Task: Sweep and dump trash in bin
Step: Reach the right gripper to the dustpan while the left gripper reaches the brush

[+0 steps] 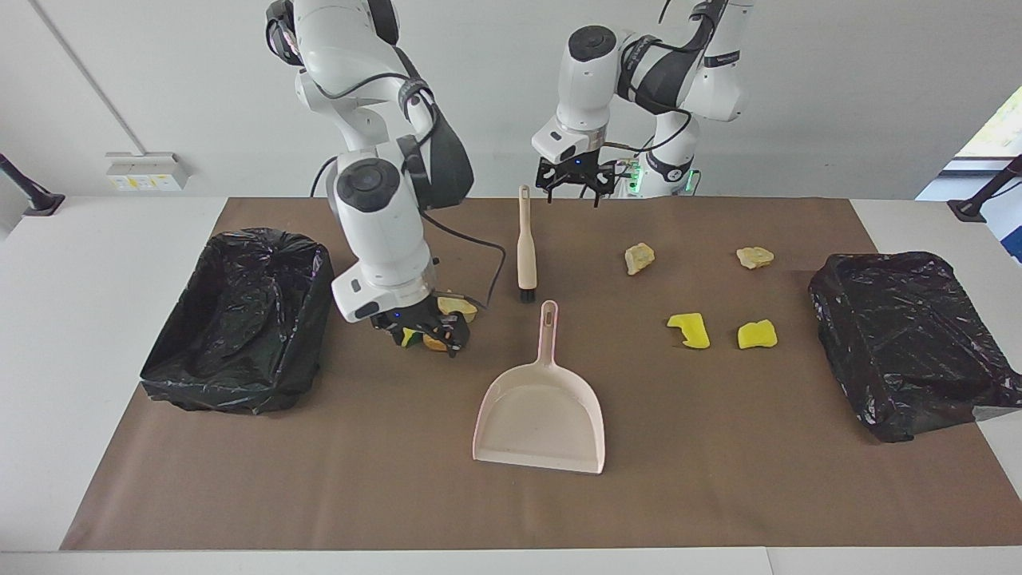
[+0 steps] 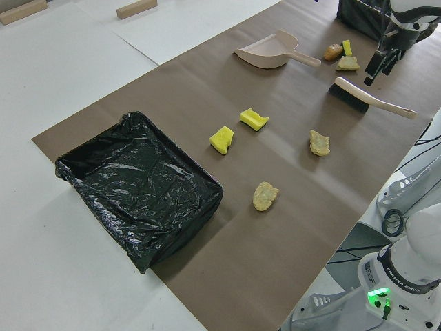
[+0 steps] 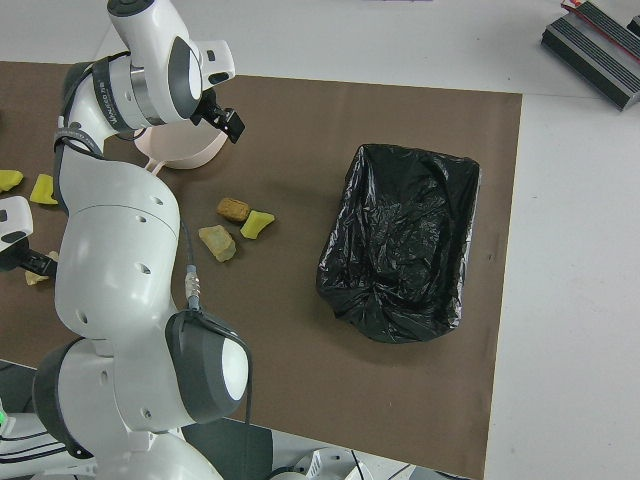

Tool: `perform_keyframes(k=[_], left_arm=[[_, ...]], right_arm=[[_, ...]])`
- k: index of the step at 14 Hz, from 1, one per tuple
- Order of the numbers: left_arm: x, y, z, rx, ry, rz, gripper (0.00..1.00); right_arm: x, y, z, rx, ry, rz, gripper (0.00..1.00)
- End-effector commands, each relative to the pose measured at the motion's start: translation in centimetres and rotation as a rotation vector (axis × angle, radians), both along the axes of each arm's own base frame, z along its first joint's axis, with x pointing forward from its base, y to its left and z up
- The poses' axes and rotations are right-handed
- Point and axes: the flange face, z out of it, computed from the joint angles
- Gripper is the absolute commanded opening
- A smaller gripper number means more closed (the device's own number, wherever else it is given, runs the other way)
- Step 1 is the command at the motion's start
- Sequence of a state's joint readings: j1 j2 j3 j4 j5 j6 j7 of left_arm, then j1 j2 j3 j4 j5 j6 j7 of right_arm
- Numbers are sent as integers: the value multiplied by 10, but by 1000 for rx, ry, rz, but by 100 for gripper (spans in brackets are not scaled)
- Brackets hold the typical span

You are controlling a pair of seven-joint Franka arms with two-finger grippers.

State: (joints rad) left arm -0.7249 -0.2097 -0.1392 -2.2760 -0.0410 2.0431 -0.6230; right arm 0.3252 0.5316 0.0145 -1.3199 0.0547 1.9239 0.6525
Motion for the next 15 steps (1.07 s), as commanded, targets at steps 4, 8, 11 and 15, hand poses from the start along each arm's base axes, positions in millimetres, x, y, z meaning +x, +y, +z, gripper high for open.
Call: perform_keyframes(k=[4,8,11,15], left_arm=[[-38,-57,-73,-28,4,56,100],[-52,-64,-85,-7,19,27,91],[-60,-61,-94,15,33,24,71],[-61,-59,-93,29,42,32,26]], right_arm=[[-20,122,-33,42,33,-38,100],[-29,144,-48,78,59,-19,100],[-40,160,-50,95,80,10,100],[-48,156,-62,69,126,30,100]])
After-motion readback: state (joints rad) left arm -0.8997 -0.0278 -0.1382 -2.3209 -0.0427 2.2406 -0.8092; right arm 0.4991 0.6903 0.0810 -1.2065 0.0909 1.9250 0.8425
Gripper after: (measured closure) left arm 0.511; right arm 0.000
